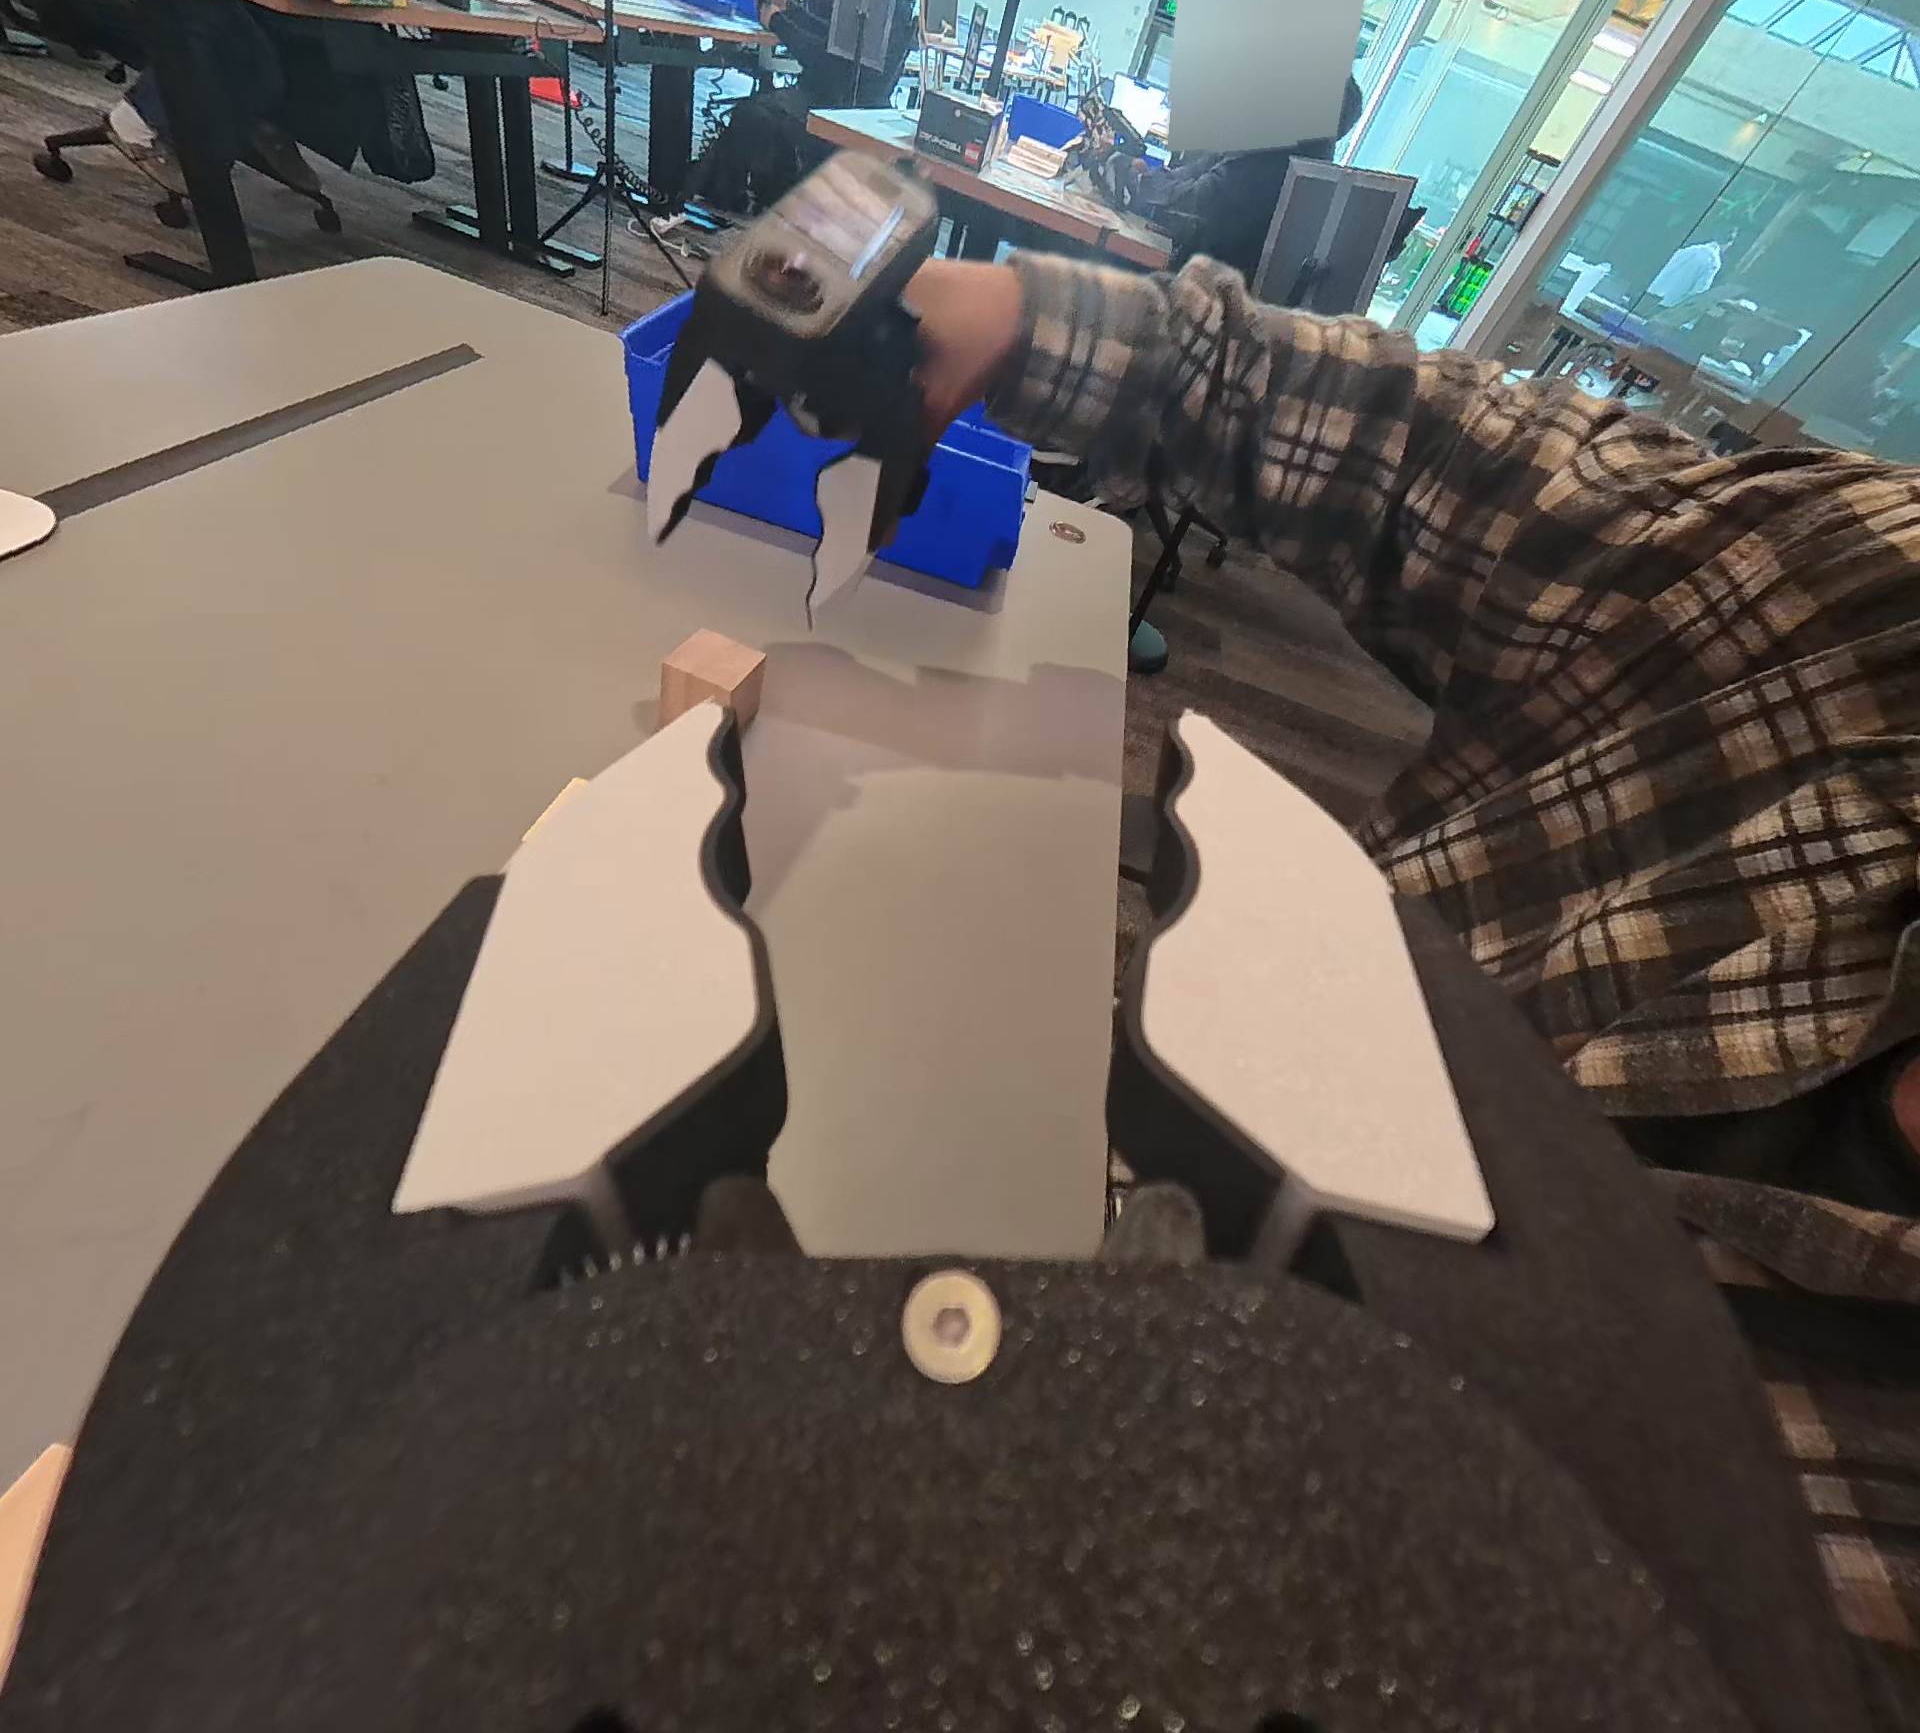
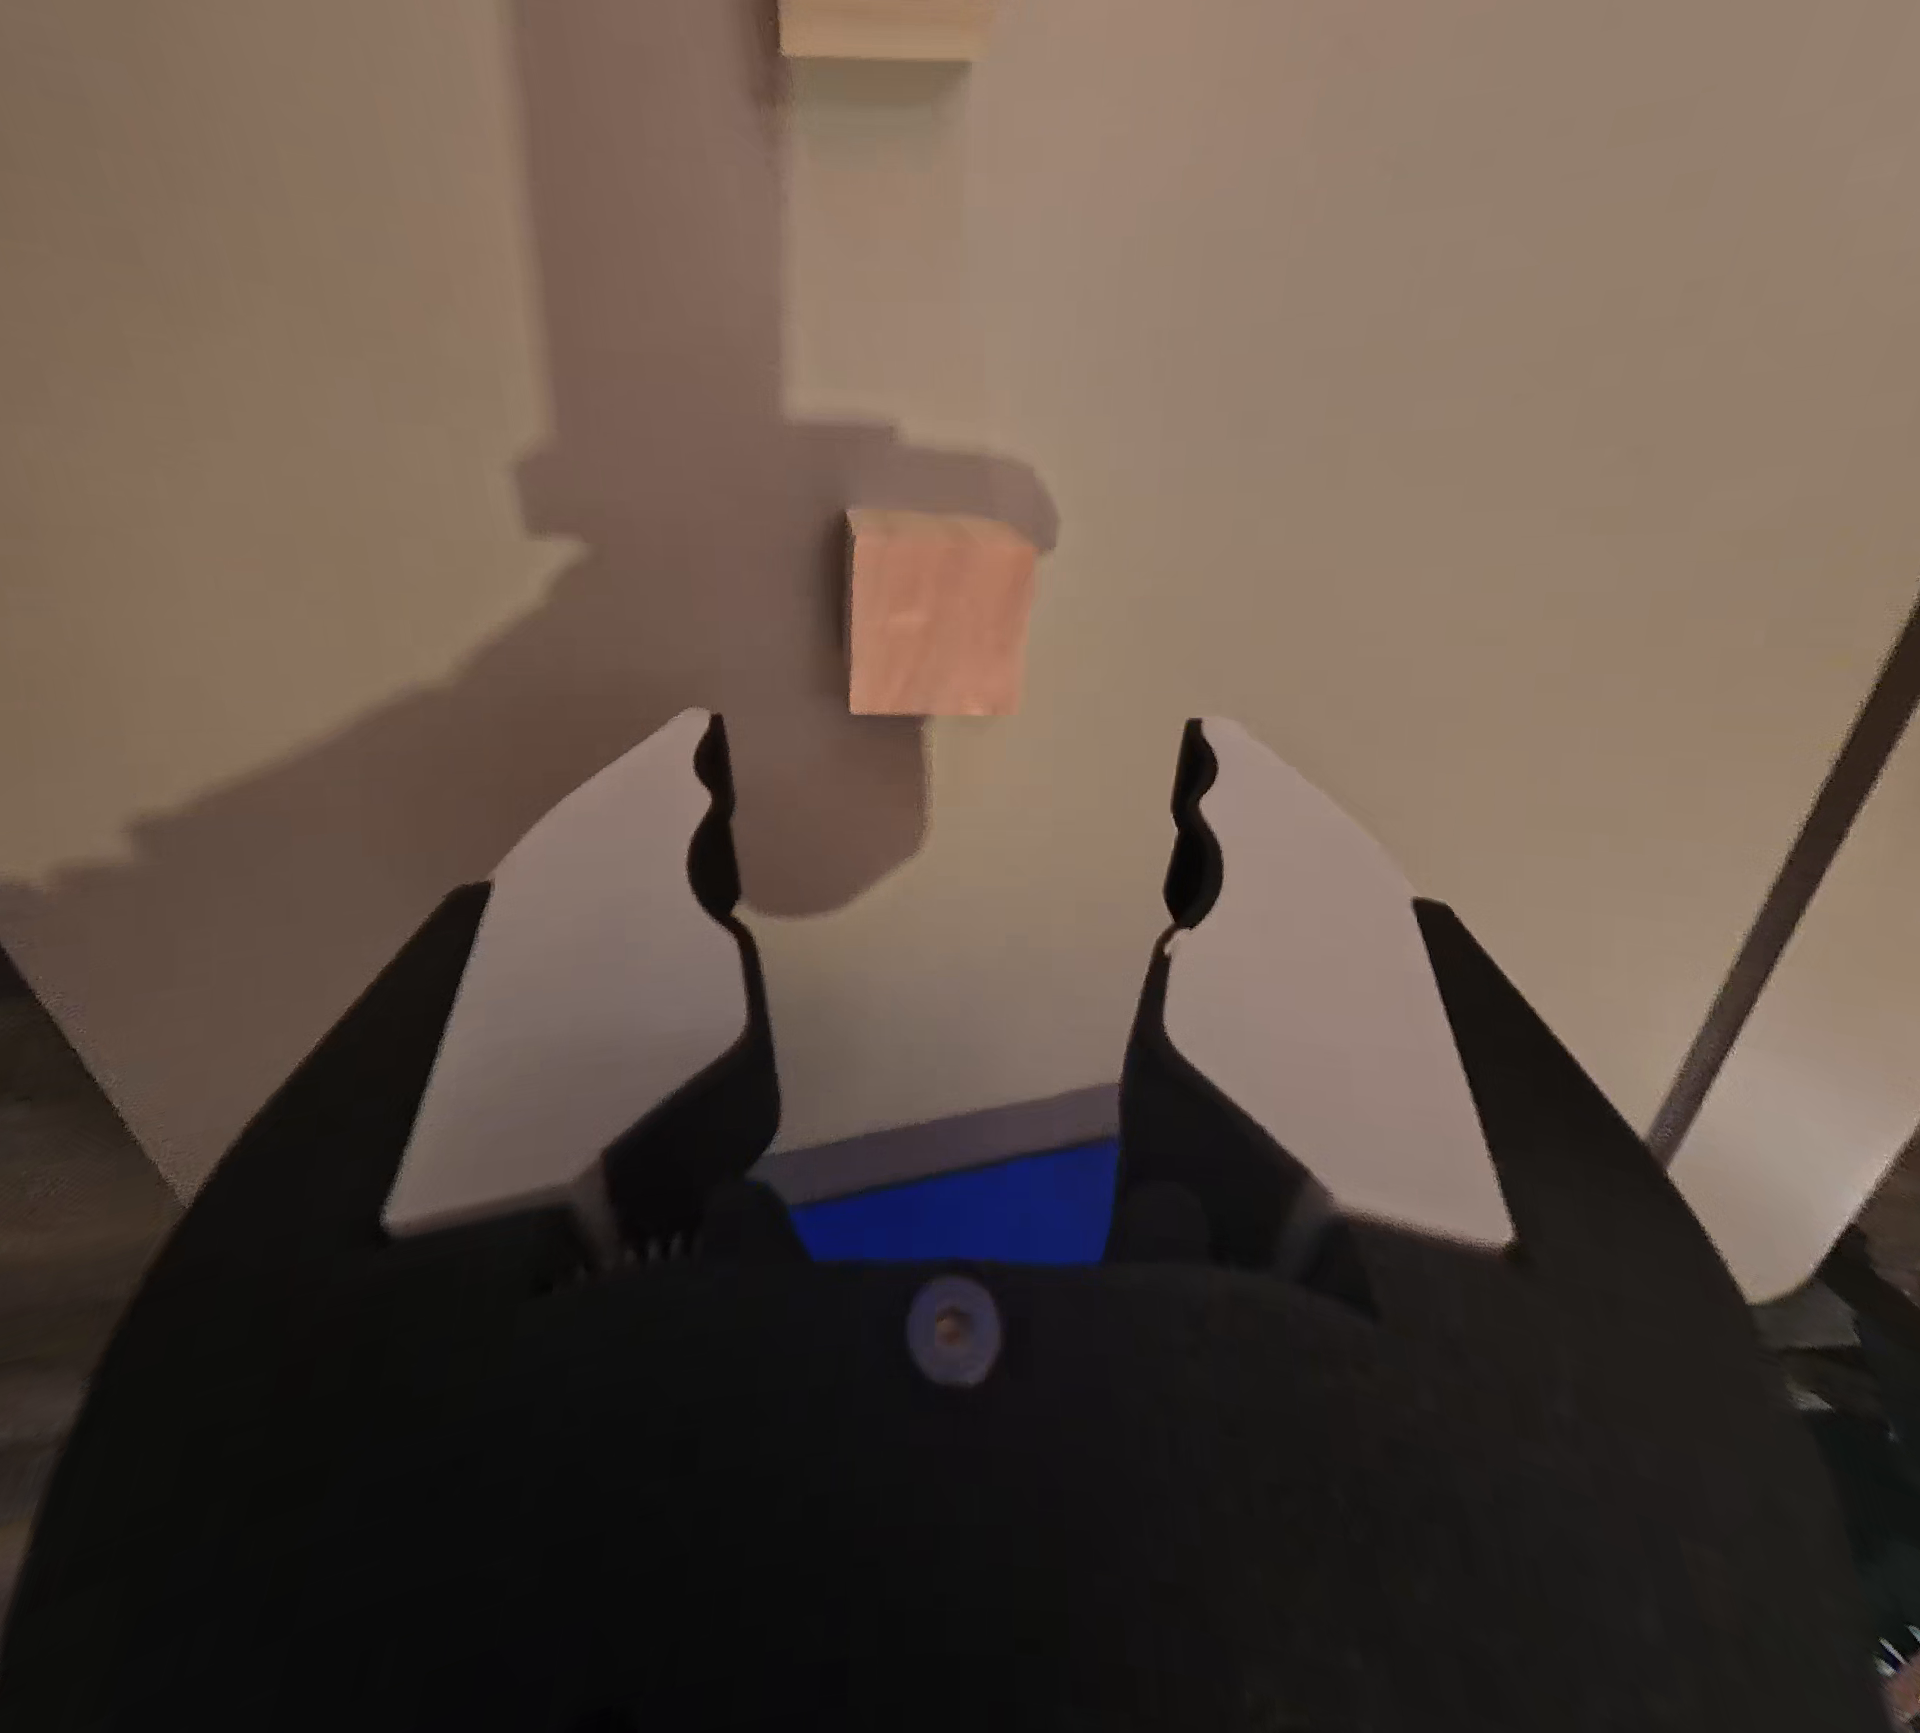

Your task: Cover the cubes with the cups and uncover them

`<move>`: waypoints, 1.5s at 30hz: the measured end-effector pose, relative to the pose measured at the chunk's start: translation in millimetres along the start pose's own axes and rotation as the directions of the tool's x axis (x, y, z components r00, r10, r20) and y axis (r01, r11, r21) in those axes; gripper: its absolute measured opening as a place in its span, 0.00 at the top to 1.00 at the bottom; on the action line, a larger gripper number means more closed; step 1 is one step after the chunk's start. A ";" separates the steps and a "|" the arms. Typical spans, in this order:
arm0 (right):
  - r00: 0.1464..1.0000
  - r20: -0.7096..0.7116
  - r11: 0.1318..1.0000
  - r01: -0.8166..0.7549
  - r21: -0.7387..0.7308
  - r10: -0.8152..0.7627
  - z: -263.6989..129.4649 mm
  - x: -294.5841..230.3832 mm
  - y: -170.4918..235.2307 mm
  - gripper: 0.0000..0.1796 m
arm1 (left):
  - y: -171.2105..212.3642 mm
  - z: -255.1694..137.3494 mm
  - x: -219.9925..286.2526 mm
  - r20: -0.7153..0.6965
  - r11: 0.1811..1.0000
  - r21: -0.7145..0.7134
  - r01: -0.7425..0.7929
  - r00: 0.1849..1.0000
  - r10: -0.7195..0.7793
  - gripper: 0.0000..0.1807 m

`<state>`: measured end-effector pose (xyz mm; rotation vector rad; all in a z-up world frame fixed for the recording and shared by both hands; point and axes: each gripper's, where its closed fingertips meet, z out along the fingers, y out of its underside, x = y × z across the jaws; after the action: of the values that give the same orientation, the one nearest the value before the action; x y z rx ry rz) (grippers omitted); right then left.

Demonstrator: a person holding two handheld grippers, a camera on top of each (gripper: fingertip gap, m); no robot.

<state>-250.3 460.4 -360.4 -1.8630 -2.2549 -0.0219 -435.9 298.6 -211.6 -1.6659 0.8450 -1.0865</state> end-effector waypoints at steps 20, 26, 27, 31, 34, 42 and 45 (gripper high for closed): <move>0.987 0.145 0.992 -0.052 -0.119 0.070 66.3 -8.2 2.2 0.75 | 6.2 2.7 0.6 0.000 0.999 -0.039 -0.012 1.000 0.012 0.59; 0.978 0.090 0.980 -0.181 -0.084 0.189 27.0 3.8 3.6 0.75 | 5.5 1.2 1.5 0.002 0.999 -0.037 -0.019 1.000 0.019 0.59; 0.971 0.071 0.972 -0.221 -0.074 0.226 13.7 7.8 6.6 0.75 | 5.4 1.3 1.8 0.001 0.999 -0.036 -0.018 1.000 0.018 0.59; 0.912 -0.028 0.912 -0.410 -0.018 0.410 -50.1 26.4 34.9 0.75 | 6.4 3.1 4.2 -0.005 0.999 -0.042 -0.022 1.000 0.022 0.59; 0.829 -0.102 0.834 -0.552 0.014 0.550 -96.1 37.5 75.8 0.75 | 7.3 5.1 6.9 -0.007 0.998 -0.049 -0.029 1.000 0.029 0.59; 0.472 -0.191 0.494 -0.865 0.087 0.861 -153.7 36.5 216.0 0.75 | 10.3 10.3 12.6 -0.012 0.997 -0.070 -0.044 0.999 0.044 0.59; 0.332 -0.185 0.351 -0.933 0.078 0.925 -140.9 24.4 265.5 0.75 | 12.1 12.6 13.2 -0.015 0.996 -0.077 -0.043 0.999 0.042 0.59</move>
<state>25.5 515.8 -251.9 -2.7346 -0.7272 -0.0668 -419.9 287.3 -221.5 -1.6985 0.9378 -1.0482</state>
